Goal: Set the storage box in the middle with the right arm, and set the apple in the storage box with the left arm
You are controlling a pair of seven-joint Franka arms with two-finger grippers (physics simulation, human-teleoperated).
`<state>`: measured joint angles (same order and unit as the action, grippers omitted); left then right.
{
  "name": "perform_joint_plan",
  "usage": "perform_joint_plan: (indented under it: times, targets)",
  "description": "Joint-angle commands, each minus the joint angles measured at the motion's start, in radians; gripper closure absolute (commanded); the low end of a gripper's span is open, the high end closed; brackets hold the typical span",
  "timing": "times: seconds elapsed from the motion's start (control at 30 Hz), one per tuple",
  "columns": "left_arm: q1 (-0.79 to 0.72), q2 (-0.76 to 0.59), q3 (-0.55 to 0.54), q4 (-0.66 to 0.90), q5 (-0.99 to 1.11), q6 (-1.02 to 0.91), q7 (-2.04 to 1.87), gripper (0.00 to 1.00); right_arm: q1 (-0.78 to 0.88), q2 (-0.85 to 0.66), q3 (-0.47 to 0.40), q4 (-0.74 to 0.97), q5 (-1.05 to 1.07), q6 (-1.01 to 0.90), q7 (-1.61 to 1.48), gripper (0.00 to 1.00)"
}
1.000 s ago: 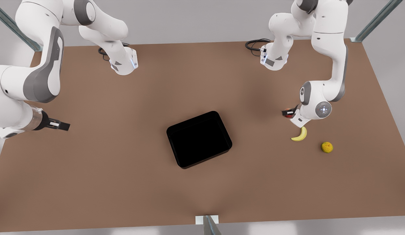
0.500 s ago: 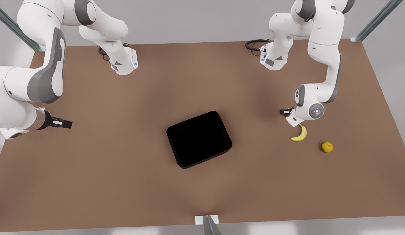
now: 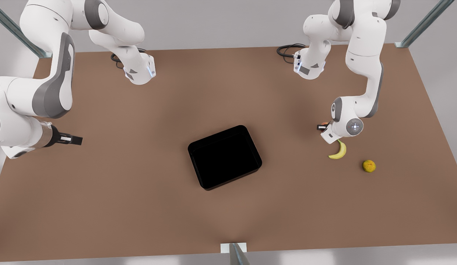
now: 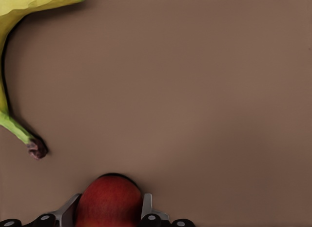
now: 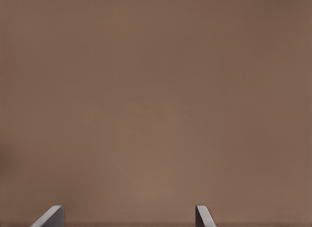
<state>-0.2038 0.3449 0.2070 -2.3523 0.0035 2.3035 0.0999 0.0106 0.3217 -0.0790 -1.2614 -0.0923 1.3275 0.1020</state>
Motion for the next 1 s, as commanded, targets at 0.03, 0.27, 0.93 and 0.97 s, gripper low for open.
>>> perform_joint_plan:
  times: [0.03,0.27,0.93,0.97]
  targets:
    - [0.001,0.017,0.000,0.002,-0.003,0.031,0.041,0.36,0.000,-0.001,-0.001,0.000,0.000,-0.001,-0.021,0.00]
    - [-0.002,-0.035,-0.001,0.018,-0.005,-0.047,-0.005,0.47,0.000,0.000,-0.001,0.000,0.000,-0.001,-0.021,0.00]
    - [-0.488,0.480,-0.156,1.243,-0.257,-0.342,-1.072,0.00,-0.001,-0.001,-0.001,0.000,-0.001,-0.001,-0.022,0.00]
    - [-0.485,0.459,-0.150,1.239,-0.254,-0.374,-1.054,0.00,-0.001,0.000,-0.001,0.000,-0.001,-0.001,-0.022,0.00]
